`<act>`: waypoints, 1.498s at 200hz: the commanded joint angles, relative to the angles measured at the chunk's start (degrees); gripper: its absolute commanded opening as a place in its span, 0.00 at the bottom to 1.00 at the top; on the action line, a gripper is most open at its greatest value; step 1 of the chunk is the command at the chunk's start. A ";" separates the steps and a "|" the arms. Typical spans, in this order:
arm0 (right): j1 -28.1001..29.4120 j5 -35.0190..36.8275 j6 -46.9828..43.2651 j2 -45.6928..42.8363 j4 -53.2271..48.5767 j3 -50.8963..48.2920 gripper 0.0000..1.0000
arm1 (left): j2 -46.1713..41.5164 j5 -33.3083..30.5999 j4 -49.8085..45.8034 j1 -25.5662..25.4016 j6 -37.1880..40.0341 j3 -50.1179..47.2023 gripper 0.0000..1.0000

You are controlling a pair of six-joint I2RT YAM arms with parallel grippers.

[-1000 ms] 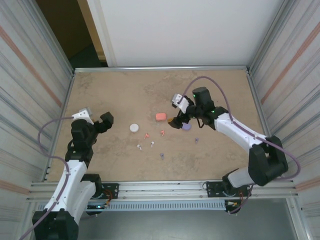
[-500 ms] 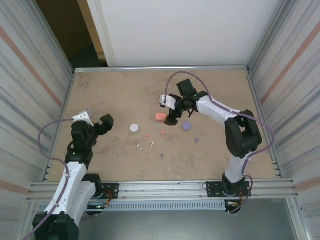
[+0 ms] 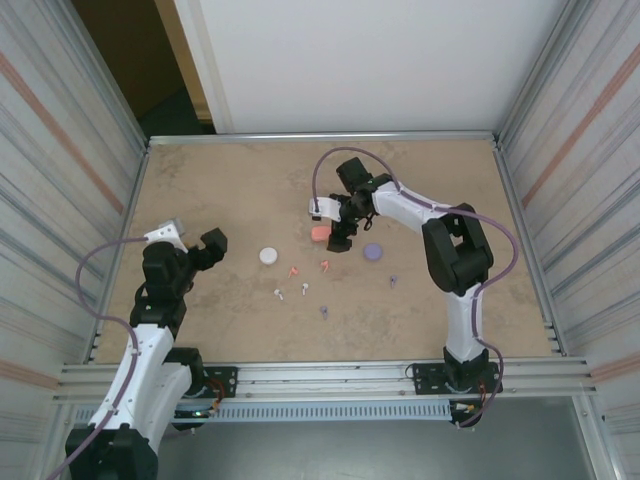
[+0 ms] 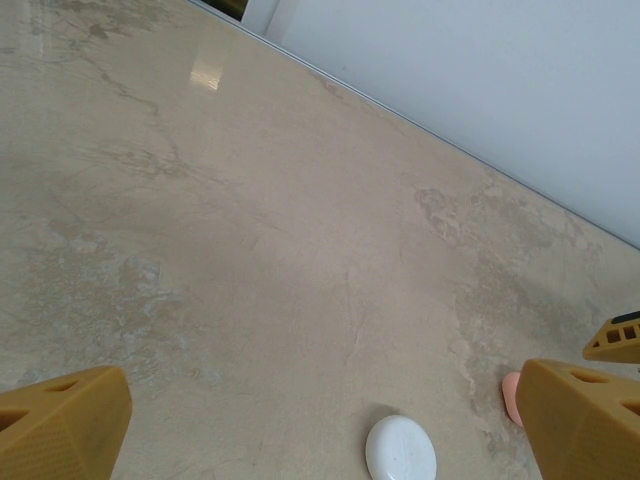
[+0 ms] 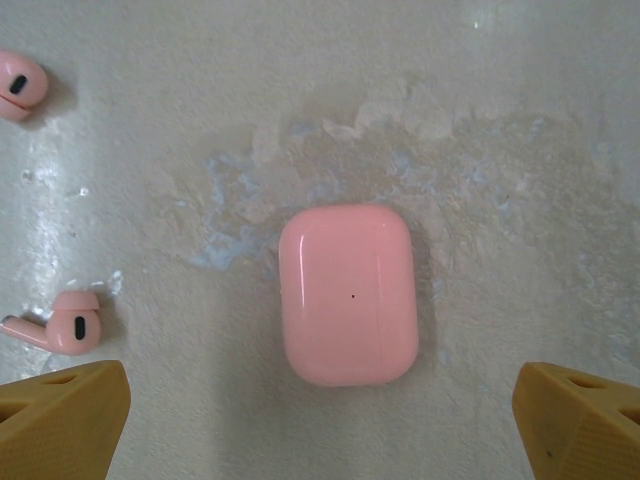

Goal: Insert the wireless bluetooth earbuds into the charging case

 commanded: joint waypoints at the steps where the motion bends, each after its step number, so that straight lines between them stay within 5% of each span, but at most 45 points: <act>1: 0.50 0.66 -1.73 2.30 -2.20 2.90 0.97 | -0.39 -0.49 -0.15 -0.24 -0.70 -0.22 0.99; 211: 1.09 0.58 -1.59 15.58 -12.40 16.50 0.61 | 0.96 -1.84 -0.34 -0.24 0.50 0.30 0.99; 299: 1.11 -1.57 2.65 3.37 3.26 3.60 0.41 | 0.76 2.99 -1.92 -0.26 -1.55 1.68 0.99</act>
